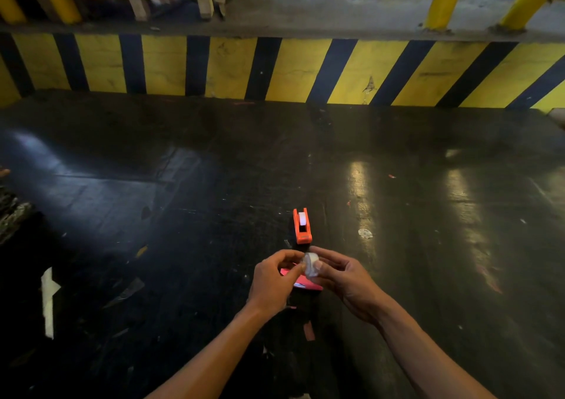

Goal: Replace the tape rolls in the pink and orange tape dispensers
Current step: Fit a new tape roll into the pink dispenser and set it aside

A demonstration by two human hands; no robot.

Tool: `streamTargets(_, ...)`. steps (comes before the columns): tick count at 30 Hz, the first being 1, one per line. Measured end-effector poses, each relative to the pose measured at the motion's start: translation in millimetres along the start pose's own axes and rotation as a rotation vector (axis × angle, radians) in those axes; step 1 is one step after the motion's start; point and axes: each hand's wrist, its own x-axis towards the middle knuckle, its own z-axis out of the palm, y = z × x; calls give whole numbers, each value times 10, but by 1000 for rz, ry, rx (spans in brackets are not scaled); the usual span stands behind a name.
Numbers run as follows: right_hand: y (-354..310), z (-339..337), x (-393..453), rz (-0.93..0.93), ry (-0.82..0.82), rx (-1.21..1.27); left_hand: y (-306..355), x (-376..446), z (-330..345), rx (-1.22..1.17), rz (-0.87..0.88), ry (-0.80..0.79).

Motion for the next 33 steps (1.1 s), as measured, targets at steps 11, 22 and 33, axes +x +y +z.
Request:
streamTargets(11,69,14,10,17,-41,114,3,-46,13,-76,-52,21)
streamTargets(22,-10,5,-52,46,-95,107,56,8,-187,-543,-389,-165)
streamTargets(33,54,35,61,-165,34,-441,-4,-8,-207,-559,-457,-150)
